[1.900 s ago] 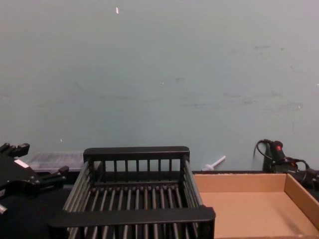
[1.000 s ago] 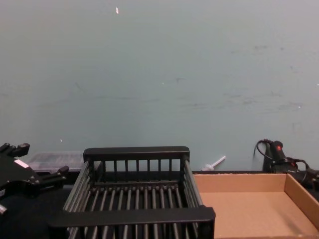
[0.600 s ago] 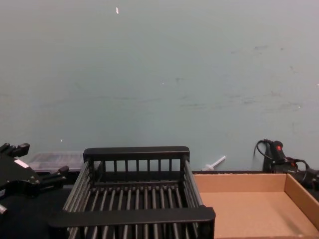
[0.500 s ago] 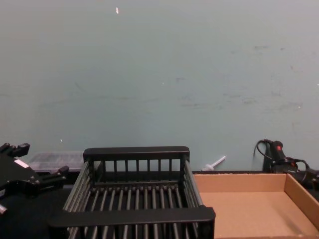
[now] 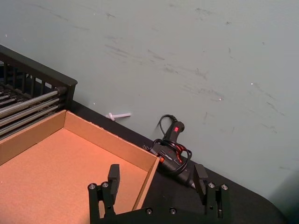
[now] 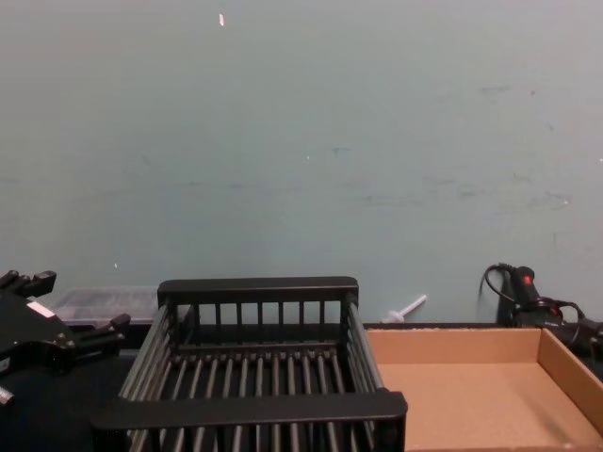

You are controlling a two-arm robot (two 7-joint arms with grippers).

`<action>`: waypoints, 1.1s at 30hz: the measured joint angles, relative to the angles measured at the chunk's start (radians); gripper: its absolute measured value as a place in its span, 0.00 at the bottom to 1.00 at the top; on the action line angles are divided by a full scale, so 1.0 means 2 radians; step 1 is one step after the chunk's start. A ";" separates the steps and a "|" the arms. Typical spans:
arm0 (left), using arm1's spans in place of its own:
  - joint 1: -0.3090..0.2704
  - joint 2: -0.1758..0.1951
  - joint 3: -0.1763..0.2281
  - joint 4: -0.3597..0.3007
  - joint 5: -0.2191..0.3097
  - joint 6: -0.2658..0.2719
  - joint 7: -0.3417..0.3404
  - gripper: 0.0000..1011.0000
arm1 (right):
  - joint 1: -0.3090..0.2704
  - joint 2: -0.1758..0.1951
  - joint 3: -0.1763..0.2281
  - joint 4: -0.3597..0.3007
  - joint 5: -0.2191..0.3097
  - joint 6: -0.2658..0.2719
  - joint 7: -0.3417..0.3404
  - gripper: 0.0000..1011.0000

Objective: Pick up the white tape and place it into the black box , Pick up the silver tape and place it into the brown box.

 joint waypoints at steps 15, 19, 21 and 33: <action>0.000 0.000 0.000 0.000 0.000 0.000 0.000 0.99 | -0.025 -0.002 0.023 -0.028 0.006 -0.001 0.020 0.99; 0.000 0.000 0.000 0.000 0.000 0.000 0.000 0.99 | -0.041 0.000 0.032 -0.050 0.013 0.003 0.025 0.99; 0.000 0.000 0.000 0.000 0.000 0.000 0.000 0.99 | -0.048 0.001 0.034 -0.059 0.016 0.005 0.027 0.99; 0.000 0.000 0.000 0.000 0.000 0.000 0.000 0.99 | -0.099 0.012 0.054 -0.141 0.037 0.044 0.044 0.99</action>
